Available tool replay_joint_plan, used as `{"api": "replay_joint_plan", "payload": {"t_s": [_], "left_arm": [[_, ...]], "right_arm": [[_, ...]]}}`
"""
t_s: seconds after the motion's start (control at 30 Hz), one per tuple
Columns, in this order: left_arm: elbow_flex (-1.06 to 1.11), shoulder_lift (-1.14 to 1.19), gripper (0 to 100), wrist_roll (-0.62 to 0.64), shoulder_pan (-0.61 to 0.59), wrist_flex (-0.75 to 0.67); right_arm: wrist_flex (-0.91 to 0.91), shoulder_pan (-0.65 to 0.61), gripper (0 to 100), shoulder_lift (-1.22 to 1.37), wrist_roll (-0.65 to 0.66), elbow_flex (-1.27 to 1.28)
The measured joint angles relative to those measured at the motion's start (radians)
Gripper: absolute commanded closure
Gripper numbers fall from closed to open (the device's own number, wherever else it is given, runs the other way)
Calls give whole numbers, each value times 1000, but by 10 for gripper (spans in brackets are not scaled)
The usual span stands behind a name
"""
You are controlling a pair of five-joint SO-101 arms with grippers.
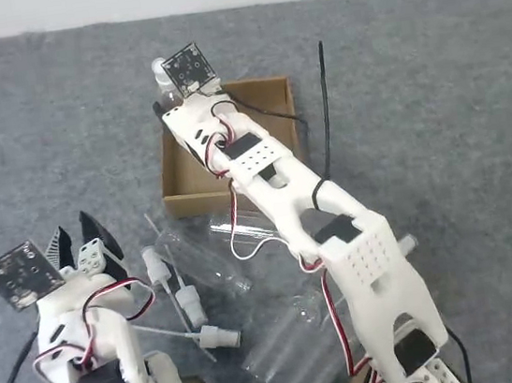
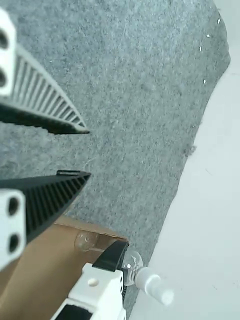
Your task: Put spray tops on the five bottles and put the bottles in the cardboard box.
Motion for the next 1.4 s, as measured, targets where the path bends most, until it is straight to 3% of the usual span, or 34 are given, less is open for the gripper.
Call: {"api": "replay_joint_plan", "payload": {"t_s": [0.53, 0.8, 1.4], "left_arm": [[0, 0, 885, 0, 0, 0], [0, 0, 885, 0, 0, 0], [0, 0, 884, 0, 0, 0]], "right_arm": [[72, 6, 680, 23, -3, -40], [103, 6, 678, 23, -3, -40], [460, 6, 677, -138, -43, -40]]}}
